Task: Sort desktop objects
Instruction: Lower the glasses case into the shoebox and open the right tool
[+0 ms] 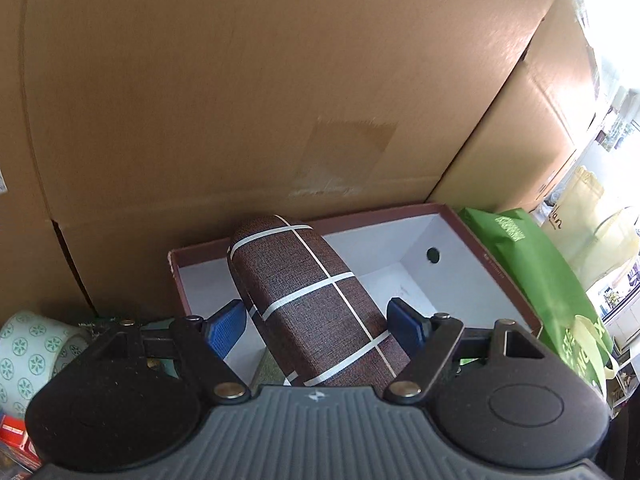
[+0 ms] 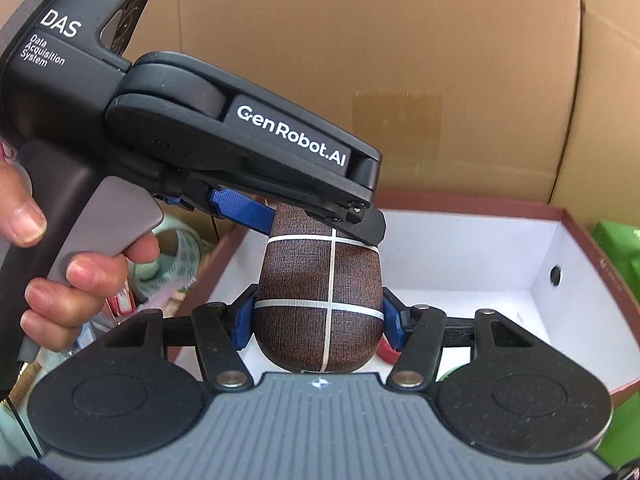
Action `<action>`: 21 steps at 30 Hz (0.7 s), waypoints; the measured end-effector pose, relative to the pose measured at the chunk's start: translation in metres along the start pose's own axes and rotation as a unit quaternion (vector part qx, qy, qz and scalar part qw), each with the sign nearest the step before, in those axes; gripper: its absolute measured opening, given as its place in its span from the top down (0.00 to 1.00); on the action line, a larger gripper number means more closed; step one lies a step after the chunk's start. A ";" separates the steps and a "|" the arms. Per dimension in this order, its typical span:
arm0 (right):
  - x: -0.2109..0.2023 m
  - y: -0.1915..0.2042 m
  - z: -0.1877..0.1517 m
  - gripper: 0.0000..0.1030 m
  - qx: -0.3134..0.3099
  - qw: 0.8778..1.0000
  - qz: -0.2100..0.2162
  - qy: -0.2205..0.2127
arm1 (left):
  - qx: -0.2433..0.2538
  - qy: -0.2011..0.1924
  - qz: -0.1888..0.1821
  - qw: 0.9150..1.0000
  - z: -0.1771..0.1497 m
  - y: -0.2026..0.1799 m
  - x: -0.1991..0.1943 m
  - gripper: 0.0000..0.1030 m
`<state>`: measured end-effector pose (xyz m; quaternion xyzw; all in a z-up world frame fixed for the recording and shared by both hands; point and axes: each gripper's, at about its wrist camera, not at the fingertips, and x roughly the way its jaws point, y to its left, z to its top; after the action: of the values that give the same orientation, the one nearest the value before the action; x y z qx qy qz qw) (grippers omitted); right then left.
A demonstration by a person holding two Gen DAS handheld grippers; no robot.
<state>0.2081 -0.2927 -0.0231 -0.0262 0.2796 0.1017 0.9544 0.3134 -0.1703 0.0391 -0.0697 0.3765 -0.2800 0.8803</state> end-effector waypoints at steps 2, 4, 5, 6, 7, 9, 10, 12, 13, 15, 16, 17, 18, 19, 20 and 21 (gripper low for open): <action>0.006 0.001 -0.002 0.42 -0.003 1.000 -0.005 0.014 | 0.010 0.005 0.003 1.000 -0.002 -0.001 0.005 0.23; 0.011 0.001 -0.003 0.42 -0.004 1.000 -0.008 0.025 | 0.021 0.005 0.009 1.000 -0.003 -0.003 0.007 0.23; 0.013 0.001 -0.003 0.42 -0.002 0.999 -0.008 0.031 | 0.026 0.006 0.013 1.000 -0.003 -0.005 0.008 0.23; 0.015 0.001 -0.003 0.42 0.001 0.999 -0.007 0.036 | 0.029 0.007 0.016 0.999 -0.003 -0.005 0.008 0.22; 0.016 0.000 -0.003 0.41 0.004 0.999 -0.006 0.041 | 0.030 0.008 0.018 0.999 -0.003 -0.006 0.008 0.21; 0.019 0.001 -0.003 0.39 0.007 0.999 -0.001 0.050 | 0.031 0.010 0.007 0.999 -0.003 -0.007 0.009 0.15; 0.018 0.001 -0.003 0.35 0.007 0.999 0.002 0.050 | 0.032 0.009 0.000 0.999 -0.004 -0.007 0.008 0.14; 0.013 0.002 -0.003 0.27 0.003 0.999 -0.001 0.039 | 0.028 0.003 -0.013 1.000 -0.007 -0.006 0.003 0.08; 0.010 0.003 -0.003 0.14 0.000 0.999 -0.006 0.034 | 0.024 -0.001 -0.019 1.000 -0.008 -0.005 -0.001 0.07; 0.001 0.004 -0.003 0.10 0.000 1.000 -0.014 0.017 | 0.019 -0.010 -0.028 0.999 -0.011 -0.007 -0.007 0.07; -0.003 0.006 -0.003 0.10 -0.005 1.000 -0.018 0.013 | 0.019 -0.016 -0.031 0.999 -0.012 -0.007 -0.011 0.07; -0.007 0.007 -0.003 0.10 -0.006 1.000 -0.022 0.009 | 0.020 -0.023 -0.032 0.999 -0.014 -0.008 -0.016 0.07; -0.011 0.009 -0.004 0.10 -0.007 1.000 -0.025 0.004 | 0.022 -0.030 -0.030 0.999 -0.016 -0.010 -0.020 0.07; -0.011 0.013 -0.004 0.09 -0.006 1.000 -0.026 0.001 | 0.023 -0.037 -0.028 0.999 -0.018 -0.012 -0.025 0.06; -0.015 0.015 -0.005 0.09 -0.007 1.000 -0.029 -0.002 | 0.026 -0.043 -0.027 0.998 -0.020 -0.014 -0.029 0.04; -0.018 0.017 -0.007 0.07 -0.008 0.999 -0.033 -0.004 | 0.028 -0.050 -0.025 0.998 -0.023 -0.016 -0.034 0.04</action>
<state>0.1860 -0.2797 -0.0189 -0.0425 0.2740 0.0725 0.9580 0.2717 -0.1635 0.0496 -0.0683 0.3221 -0.3086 0.8924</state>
